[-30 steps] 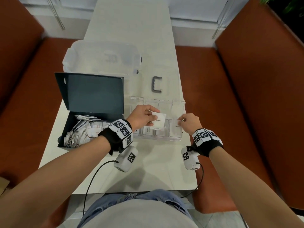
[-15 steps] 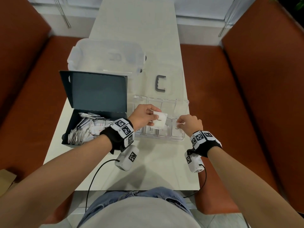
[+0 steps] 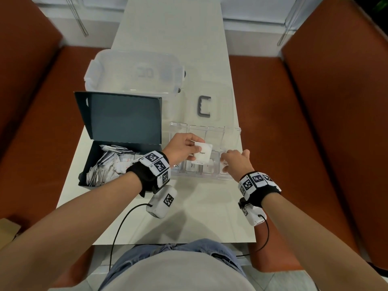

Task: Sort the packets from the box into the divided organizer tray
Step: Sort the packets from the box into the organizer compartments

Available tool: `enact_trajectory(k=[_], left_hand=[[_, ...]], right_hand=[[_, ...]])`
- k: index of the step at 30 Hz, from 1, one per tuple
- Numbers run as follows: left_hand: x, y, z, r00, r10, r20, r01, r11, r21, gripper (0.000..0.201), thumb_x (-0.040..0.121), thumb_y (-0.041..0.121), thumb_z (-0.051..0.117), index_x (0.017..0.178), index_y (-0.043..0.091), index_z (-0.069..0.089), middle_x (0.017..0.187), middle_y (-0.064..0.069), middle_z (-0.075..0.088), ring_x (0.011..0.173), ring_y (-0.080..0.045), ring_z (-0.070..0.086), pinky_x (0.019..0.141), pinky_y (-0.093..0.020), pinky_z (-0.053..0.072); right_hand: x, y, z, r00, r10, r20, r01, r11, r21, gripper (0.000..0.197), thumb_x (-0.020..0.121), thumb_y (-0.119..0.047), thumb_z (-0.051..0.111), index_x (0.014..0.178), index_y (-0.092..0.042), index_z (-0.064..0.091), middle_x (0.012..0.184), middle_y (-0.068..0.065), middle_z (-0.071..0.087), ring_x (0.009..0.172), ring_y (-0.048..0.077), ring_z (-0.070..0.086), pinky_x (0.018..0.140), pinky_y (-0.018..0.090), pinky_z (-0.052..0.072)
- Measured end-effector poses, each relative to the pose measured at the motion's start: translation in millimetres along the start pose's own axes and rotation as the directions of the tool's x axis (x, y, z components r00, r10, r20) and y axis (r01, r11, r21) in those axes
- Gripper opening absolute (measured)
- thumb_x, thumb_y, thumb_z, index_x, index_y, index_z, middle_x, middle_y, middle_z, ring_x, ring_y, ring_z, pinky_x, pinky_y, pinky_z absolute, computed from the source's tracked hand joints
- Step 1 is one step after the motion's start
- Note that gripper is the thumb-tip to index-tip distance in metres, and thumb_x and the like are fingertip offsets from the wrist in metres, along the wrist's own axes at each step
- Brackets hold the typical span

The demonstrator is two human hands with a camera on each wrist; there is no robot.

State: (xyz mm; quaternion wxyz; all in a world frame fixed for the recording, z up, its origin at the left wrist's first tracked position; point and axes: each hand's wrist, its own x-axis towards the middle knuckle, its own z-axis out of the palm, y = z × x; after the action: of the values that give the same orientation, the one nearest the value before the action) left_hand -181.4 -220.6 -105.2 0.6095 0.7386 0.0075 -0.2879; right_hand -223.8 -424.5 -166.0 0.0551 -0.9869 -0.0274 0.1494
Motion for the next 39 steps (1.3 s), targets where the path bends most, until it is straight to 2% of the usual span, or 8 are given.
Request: enact_trajectory(k=[4,15,19,21,25,29,34,39], left_hand=[[1.4,2.2,2.2,1.0,-0.003,-0.001,0.003,1.0,-0.018,0.019,0.088,-0.003,0.063,0.101,0.011,0.066,0.096,-0.01,0.066,0.083,-0.013,0.065,0.062,-0.02,0.057],[5.3,16.3,5.1,1.0,0.023,0.004,-0.022,1.0,-0.011,0.026,0.086,-0.007,0.065,0.11,0.003,0.065,0.095,-0.01,0.065,0.081,-0.014,0.065,0.067,-0.021,0.058],[3.1,18.7,6.0,0.999,0.035,-0.009,-0.036,0.996,-0.086,0.029,0.084,-0.004,0.068,0.113,-0.001,0.063,0.096,-0.015,0.066,0.079,-0.016,0.066,0.066,-0.02,0.058],[1.9,20.4,7.8,0.999,0.049,-0.025,-0.051,0.992,-0.114,0.025,0.085,0.0,0.069,0.109,0.0,0.065,0.094,-0.016,0.066,0.075,-0.015,0.066,0.065,-0.019,0.058],[-0.8,26.7,11.7,0.996,0.092,-0.016,-0.094,0.987,-0.132,0.011,0.087,0.008,0.069,0.097,0.005,0.065,0.074,-0.006,0.057,0.058,-0.009,0.058,0.064,-0.022,0.058],[-3.1,35.9,18.1,0.992,0.129,-0.018,-0.13,0.974,-0.188,0.007,0.088,0.008,0.068,0.092,0.004,0.063,0.075,-0.012,0.057,0.058,-0.013,0.057,0.064,-0.027,0.059],[-3.5,39.9,28.4,0.989,0.141,-0.036,-0.146,0.974,-0.175,0.01,0.091,0.009,0.065,0.099,0.003,0.065,0.081,-0.011,0.065,0.063,-0.014,0.067,0.064,-0.029,0.06],[-3.8,35.9,26.7,0.995,0.078,-0.06,-0.087,0.984,-0.158,0.014,0.095,0.011,0.058,0.108,0.009,0.064,0.091,-0.004,0.071,0.072,-0.015,0.069,0.063,-0.025,0.055]], right_hand=[[-2.3,0.4,1.5,1.0,0.002,-0.014,-0.002,0.999,0.043,0.018,0.09,-0.011,0.062,0.106,-0.018,0.064,0.106,-0.001,0.062,0.083,0.018,0.045,0.08,0.033,0.019],[-9.0,-1.5,-20.1,0.998,0.054,-0.037,-0.05,0.995,0.085,0.025,0.096,-0.014,0.045,0.109,-0.021,0.065,0.109,-0.002,0.067,0.099,0.024,0.053,0.082,0.032,0.02],[-16.0,-9.2,-49.9,0.972,0.136,-0.191,-0.05,0.916,0.398,0.021,0.094,-0.016,0.051,0.102,-0.022,0.07,0.101,-0.006,0.071,0.093,0.015,0.062,0.086,0.03,0.028],[-20.3,-14.5,-65.9,0.943,0.185,-0.277,0.029,0.783,0.622,0.017,0.092,-0.017,0.058,0.104,-0.02,0.07,0.097,-0.004,0.072,0.086,0.007,0.062,0.087,0.016,0.043],[-23.6,-24.7,-88.5,0.943,0.167,-0.288,0.096,0.693,0.715,0.025,0.091,-0.029,0.061,0.117,-0.026,0.061,0.091,-0.011,0.068,0.081,-0.007,0.058,0.066,-0.004,0.036],[-21.2,-24.7,-93.9,0.97,0.129,-0.204,0.07,0.658,0.75,0.027,0.087,-0.033,0.068,0.112,-0.023,0.063,0.085,-0.009,0.067,0.077,0.001,0.062,0.068,0.008,0.045],[-20.5,-12.4,-84.4,0.943,0.264,-0.204,0.07,0.439,0.896,0.007,0.082,-0.017,0.073,0.087,-0.019,0.07,0.081,-0.002,0.073,0.078,0.013,0.069,0.075,0.029,0.055],[-15.0,9.3,-57.2,0.879,0.468,-0.088,-0.174,0.487,0.856,0.016,0.083,-0.012,0.065,0.097,-0.018,0.065,0.086,-0.001,0.068,0.081,0.017,0.065,0.076,0.033,0.055]])
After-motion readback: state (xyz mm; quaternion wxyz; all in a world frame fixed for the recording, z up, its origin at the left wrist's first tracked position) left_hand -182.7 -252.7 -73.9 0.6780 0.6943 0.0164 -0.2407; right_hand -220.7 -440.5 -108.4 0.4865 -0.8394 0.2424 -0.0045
